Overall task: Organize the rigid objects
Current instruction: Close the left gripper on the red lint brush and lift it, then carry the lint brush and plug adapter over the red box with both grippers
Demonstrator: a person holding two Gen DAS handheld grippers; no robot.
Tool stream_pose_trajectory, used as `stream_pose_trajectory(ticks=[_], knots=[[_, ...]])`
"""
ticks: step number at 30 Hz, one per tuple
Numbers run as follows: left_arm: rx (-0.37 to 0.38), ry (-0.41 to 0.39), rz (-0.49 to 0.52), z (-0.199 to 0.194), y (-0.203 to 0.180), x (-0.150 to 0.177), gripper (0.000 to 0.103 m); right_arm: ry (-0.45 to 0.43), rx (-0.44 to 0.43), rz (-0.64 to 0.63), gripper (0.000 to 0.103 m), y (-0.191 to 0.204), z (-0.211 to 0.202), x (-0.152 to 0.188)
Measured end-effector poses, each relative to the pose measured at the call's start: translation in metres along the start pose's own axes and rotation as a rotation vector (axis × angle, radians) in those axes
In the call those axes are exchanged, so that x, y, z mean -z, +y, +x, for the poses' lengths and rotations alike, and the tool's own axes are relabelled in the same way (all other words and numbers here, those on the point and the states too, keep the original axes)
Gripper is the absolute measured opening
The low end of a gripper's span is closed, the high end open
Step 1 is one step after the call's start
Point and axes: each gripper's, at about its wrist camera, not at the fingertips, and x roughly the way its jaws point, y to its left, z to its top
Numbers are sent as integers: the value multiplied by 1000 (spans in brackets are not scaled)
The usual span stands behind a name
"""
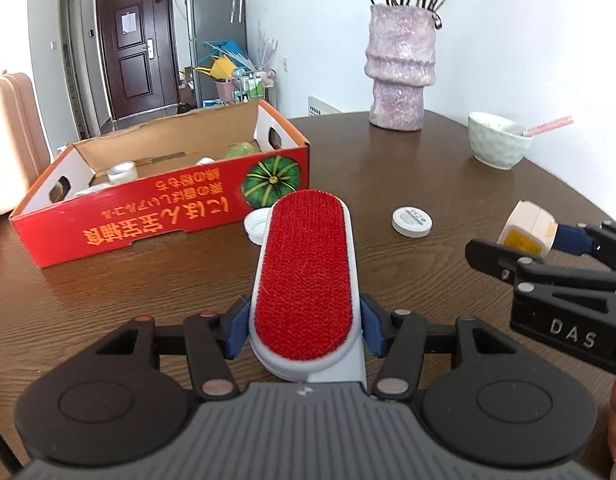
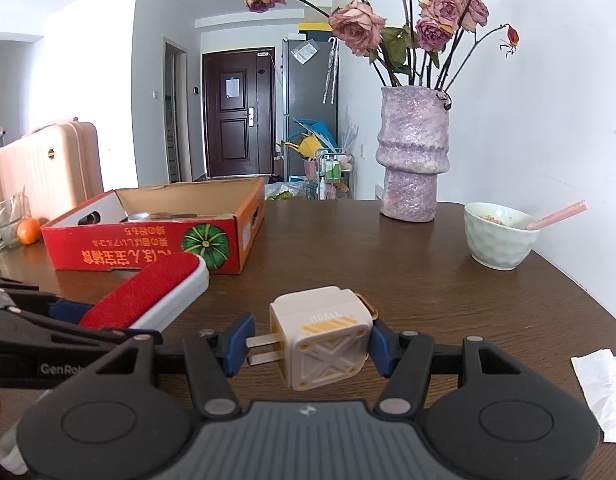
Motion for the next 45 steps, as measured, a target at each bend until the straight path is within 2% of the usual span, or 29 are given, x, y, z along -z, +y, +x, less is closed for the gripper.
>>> stream_pose_trajectory(ticks=[9, 28, 45], knots=[[-44, -40, -41, -22, 23, 2, 56, -27, -18, 10, 59, 19, -5, -1], [-112, -86, -99, -55, 79, 9, 56, -12, -90, -20, 59, 76, -6, -4], [-147, -119, -143, -68, 121, -2, 56, -44, -115, -60, 59, 122, 2, -32]])
